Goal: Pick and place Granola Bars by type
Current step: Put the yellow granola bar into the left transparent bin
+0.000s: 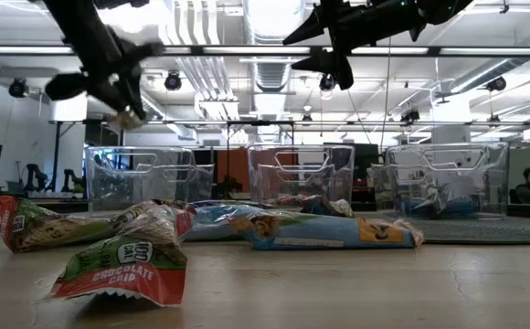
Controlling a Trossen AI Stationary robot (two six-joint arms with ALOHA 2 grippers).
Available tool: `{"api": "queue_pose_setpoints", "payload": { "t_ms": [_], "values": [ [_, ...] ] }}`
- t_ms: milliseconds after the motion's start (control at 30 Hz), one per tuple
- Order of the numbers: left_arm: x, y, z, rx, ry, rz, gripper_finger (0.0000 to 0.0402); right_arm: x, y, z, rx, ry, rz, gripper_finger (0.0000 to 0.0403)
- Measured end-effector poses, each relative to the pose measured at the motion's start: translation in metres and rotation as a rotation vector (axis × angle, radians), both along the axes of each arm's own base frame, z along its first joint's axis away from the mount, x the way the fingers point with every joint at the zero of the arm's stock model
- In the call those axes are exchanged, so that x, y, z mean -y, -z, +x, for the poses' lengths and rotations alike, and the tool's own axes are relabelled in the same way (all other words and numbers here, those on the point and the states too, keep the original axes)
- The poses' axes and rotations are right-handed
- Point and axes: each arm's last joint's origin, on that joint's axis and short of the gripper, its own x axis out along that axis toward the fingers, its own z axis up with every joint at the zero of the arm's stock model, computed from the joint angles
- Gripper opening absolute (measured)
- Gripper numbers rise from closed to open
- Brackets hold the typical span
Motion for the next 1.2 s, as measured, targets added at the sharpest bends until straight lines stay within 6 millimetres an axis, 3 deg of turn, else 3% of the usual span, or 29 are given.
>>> {"api": "queue_pose_setpoints", "payload": {
  "t_ms": [233, 533, 667, 967, 1200],
  "values": [
    [-0.058, 0.000, -0.002, 0.031, 0.006, 0.067, 0.0049, 0.000, 0.000, 0.000, 0.001, 0.003, 0.015, 0.0228],
    [-0.072, 0.023, 0.008, -0.140, 0.101, 0.029, 0.0051, 0.000, 0.001, 0.000, 0.002, 0.010, 0.052, 0.0228],
    [-0.078, 0.026, 0.020, -0.095, 0.137, 0.056, 0.0067, -0.001, 0.001, 0.000, 0.005, 0.011, 0.064, 0.0228],
    [-0.075, 0.030, 0.015, -0.174, 0.166, 0.031, 0.0138, -0.002, 0.001, 0.000, 0.008, -0.015, 0.079, 0.0228],
    [-0.039, -0.006, 0.011, -0.005, 0.224, 0.123, 0.0142, -0.006, 0.005, 0.000, -0.032, -0.146, 0.072, 0.0228]
  ]
}}
